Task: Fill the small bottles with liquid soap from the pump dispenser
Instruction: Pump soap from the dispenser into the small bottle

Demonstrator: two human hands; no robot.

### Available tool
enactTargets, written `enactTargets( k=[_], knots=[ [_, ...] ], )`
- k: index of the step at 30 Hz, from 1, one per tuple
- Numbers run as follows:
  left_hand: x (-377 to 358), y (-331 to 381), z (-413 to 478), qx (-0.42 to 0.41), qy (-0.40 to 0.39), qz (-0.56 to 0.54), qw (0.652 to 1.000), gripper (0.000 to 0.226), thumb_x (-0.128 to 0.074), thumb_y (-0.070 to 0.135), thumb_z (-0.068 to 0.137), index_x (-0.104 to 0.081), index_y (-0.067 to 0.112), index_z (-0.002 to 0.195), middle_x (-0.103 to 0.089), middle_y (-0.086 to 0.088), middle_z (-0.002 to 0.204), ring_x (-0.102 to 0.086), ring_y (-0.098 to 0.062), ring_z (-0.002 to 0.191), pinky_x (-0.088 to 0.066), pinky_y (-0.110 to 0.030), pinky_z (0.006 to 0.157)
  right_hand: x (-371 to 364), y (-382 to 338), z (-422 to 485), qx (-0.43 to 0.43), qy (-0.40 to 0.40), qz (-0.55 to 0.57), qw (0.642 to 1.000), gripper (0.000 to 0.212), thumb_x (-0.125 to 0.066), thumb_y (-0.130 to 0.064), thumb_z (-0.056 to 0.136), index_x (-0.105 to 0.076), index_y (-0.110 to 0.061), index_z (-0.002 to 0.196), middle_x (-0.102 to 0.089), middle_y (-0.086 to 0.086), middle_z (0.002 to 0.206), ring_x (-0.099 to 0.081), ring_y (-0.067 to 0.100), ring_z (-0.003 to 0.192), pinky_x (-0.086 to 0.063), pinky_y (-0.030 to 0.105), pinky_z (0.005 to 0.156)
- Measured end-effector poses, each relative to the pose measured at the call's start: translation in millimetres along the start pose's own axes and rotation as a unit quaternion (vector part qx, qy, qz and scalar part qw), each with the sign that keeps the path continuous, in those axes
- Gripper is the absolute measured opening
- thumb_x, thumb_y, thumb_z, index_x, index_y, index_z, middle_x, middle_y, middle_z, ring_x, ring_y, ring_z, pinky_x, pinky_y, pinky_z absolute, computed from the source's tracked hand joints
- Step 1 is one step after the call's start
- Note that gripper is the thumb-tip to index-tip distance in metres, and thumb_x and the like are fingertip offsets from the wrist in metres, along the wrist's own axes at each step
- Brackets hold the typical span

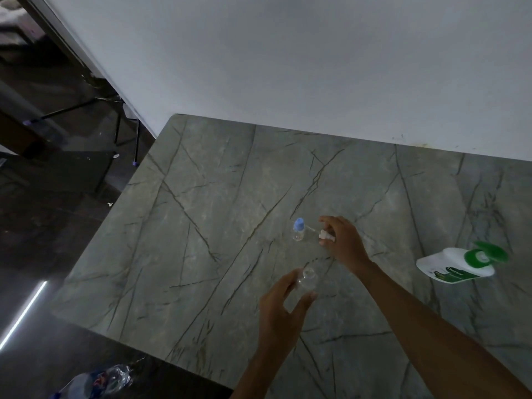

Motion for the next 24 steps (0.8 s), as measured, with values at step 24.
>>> enactTargets(
  k=[24],
  knots=[
    [0, -11, 3, 0.026, 0.005, 0.018, 0.999, 0.043, -0.075, 0.031, 0.082, -0.063, 0.021, 0.122, -0.067, 0.017, 0.115, -0.062, 0.000, 0.108, -0.053, -0.029, 0.093, 1, 15, 2, -0.048, 0.027, 0.074, 0.996, 0.071, -0.091, -0.029, 0.062, -0.059, -0.011, 0.123, -0.062, 0.002, 0.100, -0.060, 0.022, 0.092, -0.053, 0.032, 0.078]
  ],
)
Point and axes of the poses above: each hand's wrist, its own z-axis towards the middle knuckle, its own x-axis out of the back of the hand, y = z × x, the point moved 9 cm from there along z, towards the middle knuckle
